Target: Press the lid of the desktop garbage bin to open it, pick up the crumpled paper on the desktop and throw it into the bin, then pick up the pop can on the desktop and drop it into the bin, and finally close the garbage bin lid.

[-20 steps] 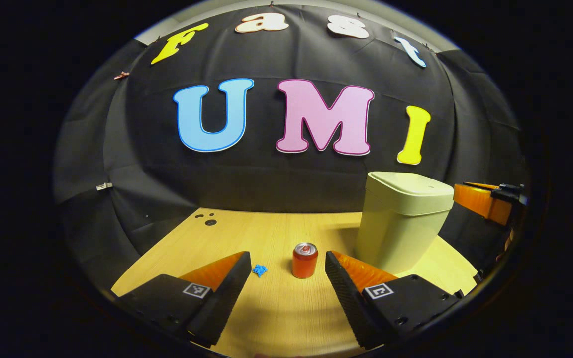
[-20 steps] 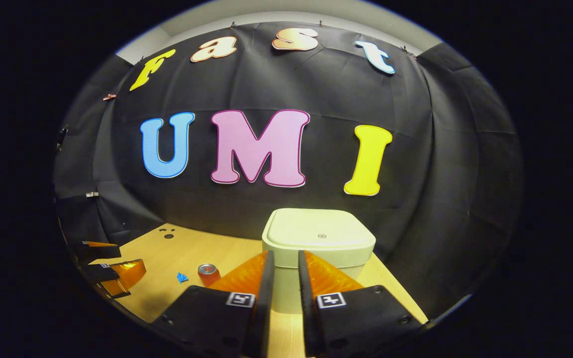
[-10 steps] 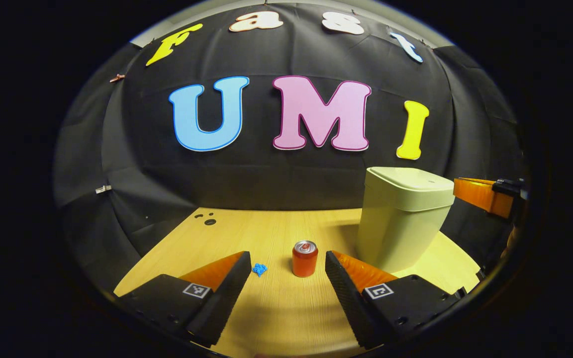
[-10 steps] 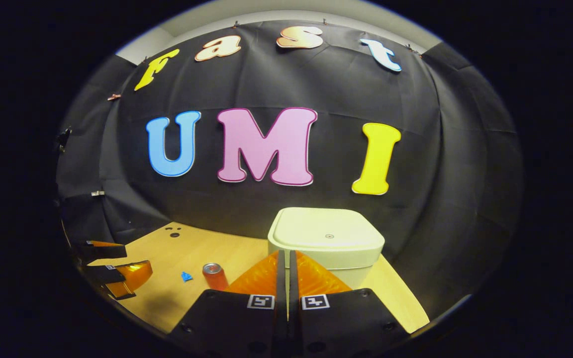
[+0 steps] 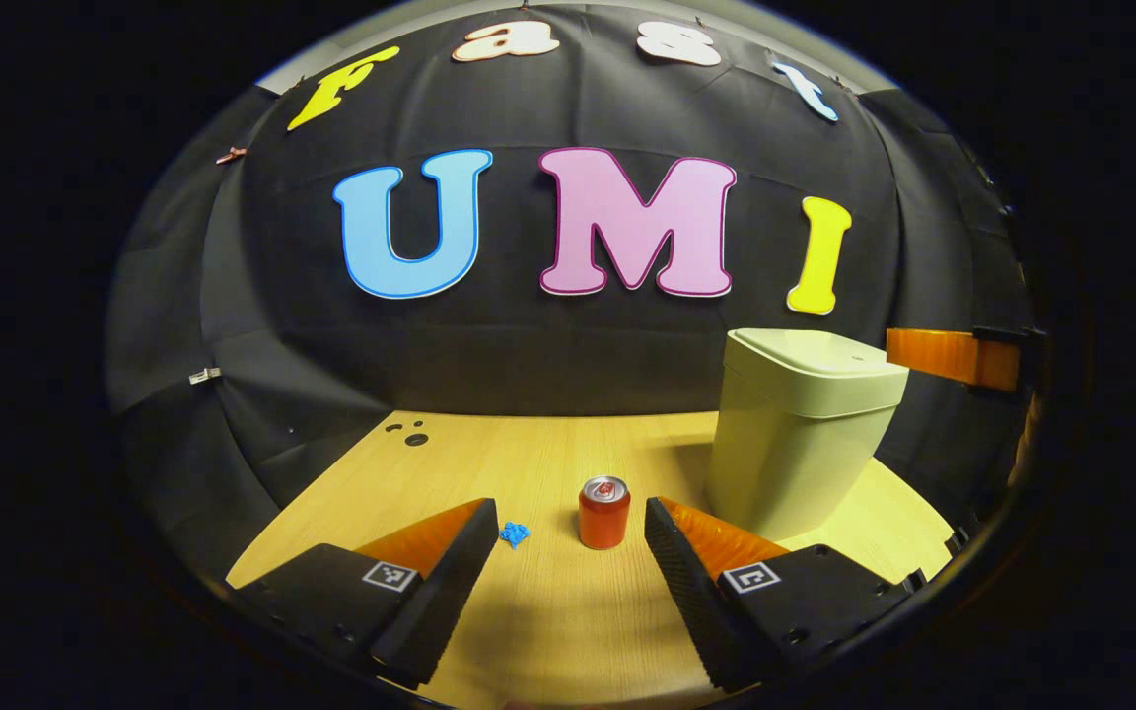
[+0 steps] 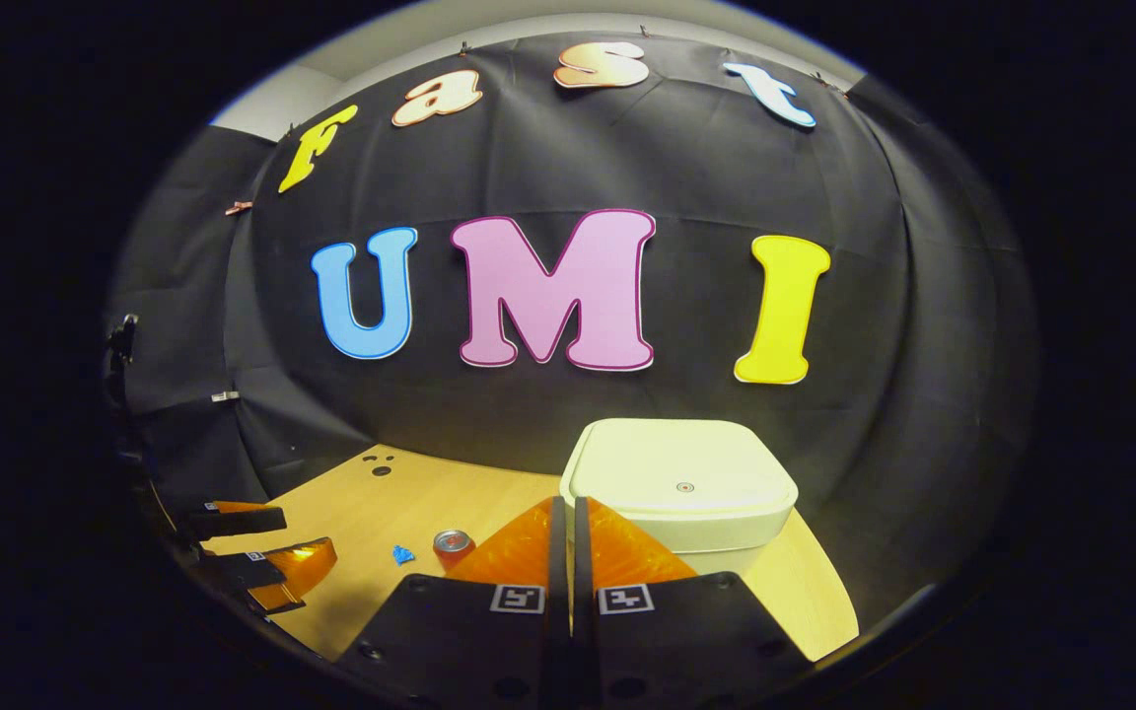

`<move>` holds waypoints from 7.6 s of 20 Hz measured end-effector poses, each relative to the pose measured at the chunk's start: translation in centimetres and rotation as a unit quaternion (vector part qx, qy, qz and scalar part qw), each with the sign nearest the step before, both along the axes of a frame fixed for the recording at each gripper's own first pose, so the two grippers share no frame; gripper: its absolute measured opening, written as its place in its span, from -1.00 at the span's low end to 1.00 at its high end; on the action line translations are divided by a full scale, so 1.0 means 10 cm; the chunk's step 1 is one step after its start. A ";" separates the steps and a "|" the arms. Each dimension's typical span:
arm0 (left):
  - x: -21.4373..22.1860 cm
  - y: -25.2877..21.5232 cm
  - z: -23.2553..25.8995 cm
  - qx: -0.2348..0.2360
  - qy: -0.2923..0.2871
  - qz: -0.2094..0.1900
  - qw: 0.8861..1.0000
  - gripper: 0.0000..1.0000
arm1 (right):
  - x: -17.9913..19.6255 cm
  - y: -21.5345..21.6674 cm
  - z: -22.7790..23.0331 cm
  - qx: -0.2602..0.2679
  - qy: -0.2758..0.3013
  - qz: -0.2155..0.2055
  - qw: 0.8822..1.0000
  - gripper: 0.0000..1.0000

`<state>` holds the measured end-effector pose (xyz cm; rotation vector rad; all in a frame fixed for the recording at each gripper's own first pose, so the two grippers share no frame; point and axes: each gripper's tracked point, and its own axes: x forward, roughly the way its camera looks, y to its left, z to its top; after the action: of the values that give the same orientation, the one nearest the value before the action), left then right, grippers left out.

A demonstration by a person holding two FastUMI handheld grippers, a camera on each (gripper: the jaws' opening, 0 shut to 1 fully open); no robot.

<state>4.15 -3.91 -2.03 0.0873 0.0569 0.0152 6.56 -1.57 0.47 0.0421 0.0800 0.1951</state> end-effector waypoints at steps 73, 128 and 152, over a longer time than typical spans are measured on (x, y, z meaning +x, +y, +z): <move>0.60 1.07 -0.70 -0.031 0.072 0.031 0.996 0.93 | 0.25 -0.48 -0.65 -0.001 0.102 -0.053 0.993 0.93; 1.50 0.65 -0.17 -0.016 0.048 -0.040 0.998 -0.41 | 0.15 -0.37 -1.12 0.014 0.172 -0.011 0.985 0.96; 1.26 -2.27 0.91 -0.003 -0.012 -0.344 0.939 -0.42 | 0.15 -0.54 -1.06 0.032 0.151 -0.030 0.988 0.98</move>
<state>16.72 -26.59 7.03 0.0980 -0.0004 -0.6858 8.06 -6.99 -10.15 0.1376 0.3741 0.1303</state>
